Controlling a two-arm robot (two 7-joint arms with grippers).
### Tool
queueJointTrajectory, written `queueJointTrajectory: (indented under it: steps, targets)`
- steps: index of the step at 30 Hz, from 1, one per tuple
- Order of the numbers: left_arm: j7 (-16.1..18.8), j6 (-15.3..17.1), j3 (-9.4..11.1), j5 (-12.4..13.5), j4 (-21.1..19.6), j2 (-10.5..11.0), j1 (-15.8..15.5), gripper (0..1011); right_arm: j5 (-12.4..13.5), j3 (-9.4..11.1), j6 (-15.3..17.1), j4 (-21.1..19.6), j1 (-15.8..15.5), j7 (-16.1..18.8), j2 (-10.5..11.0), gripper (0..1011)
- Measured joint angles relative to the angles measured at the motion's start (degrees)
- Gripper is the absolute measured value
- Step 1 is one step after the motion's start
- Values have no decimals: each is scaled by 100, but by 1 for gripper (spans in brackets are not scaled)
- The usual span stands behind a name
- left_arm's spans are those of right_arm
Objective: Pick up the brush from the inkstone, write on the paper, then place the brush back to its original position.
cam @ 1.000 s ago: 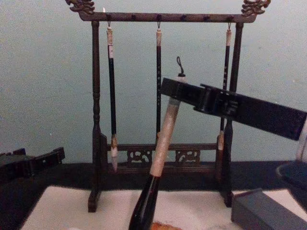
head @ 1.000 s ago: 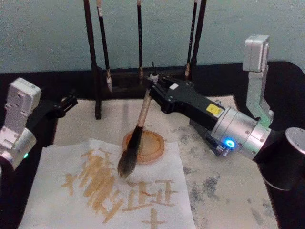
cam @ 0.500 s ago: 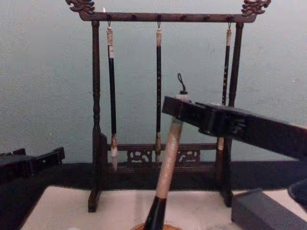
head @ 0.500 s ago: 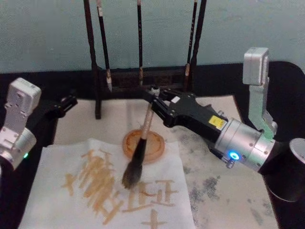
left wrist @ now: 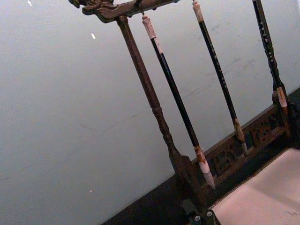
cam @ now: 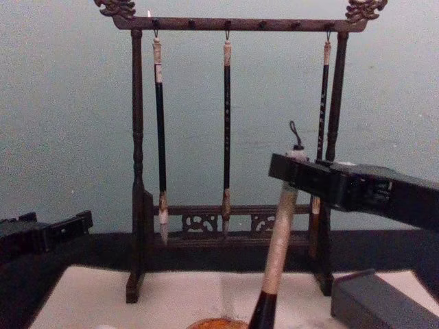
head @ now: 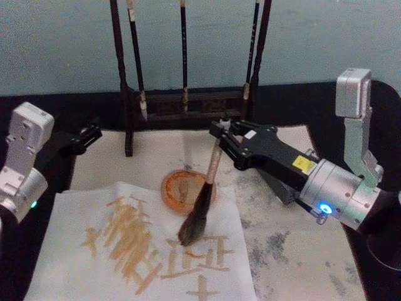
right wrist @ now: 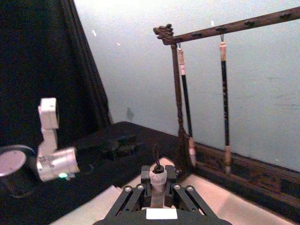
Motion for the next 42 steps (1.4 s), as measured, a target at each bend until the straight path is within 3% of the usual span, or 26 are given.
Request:
queueJointTrajectory:
  steps: [7, 13, 24, 29, 34, 42]
  targets:
    - [0, 0, 0, 0, 0, 0, 0, 1000, -412, 149, -48, -168, -141, -179, 156, 181]
    - [0, 0, 0, 0, 0, 0, 0, 1002, -575, 286, -93, -315, -158, -207, 171, 182]
    - [0, 0, 0, 0, 0, 0, 0, 1002, -349, 367, -19, -392, -43, 44, -210, 182]
    - [0, 0, 0, 0, 0, 0, 0, 1002, -223, 212, 55, -243, 58, 193, -524, 182]
    - [0, 0, 0, 0, 0, 0, 0, 1002, -146, 49, 119, -77, 96, 269, -697, 182]
    - [0, 0, 0, 0, 0, 0, 0, 1002, -19, -112, 215, 87, 94, 349, -779, 182]
